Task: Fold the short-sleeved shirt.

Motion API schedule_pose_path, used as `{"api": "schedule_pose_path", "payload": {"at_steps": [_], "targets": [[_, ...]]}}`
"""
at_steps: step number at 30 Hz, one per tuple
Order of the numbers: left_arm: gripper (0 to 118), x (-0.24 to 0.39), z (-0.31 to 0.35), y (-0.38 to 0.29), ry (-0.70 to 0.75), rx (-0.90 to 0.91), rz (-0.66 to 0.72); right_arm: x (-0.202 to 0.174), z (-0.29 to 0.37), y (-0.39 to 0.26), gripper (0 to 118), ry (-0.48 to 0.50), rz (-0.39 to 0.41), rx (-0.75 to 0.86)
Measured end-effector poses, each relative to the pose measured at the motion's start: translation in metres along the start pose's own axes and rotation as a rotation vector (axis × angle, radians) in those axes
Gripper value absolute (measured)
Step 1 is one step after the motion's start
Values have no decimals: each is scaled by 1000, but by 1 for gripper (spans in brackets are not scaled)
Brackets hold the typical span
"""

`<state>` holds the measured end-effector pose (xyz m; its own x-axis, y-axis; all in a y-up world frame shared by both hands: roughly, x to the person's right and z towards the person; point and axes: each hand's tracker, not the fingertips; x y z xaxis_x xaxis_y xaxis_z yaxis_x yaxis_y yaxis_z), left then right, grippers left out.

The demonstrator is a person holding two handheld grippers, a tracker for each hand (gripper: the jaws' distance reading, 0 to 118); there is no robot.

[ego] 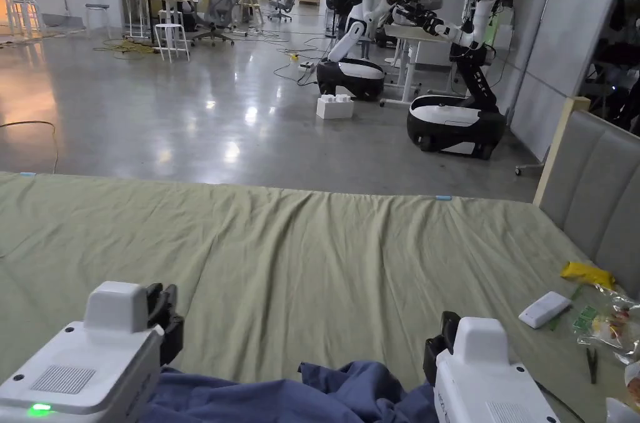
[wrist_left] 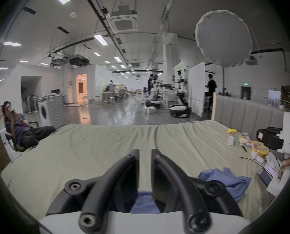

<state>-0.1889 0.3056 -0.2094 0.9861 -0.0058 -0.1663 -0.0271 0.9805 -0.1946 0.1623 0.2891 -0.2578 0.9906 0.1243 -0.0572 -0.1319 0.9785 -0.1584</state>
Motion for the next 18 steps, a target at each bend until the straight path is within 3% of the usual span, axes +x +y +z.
{"api": "schedule_pose_path", "payload": {"at_steps": [6,8,11,16,18], "targets": [[0,6,5,7,52,-42,48,-7,2,1,2,12,-5,15],[0,-28,3,-25,53,-53,57,-9,2,1,2,15,0,14],[0,-30,4,-25,70,-93,85,-11,2,-1,2,24,-16,1],[0,-68,-38,-51,58,-214,196,-13,-2,-7,2,42,-2,-8],[0,-72,-53,-56,51,-278,147,-11,-7,-12,2,45,-7,-25]]}}
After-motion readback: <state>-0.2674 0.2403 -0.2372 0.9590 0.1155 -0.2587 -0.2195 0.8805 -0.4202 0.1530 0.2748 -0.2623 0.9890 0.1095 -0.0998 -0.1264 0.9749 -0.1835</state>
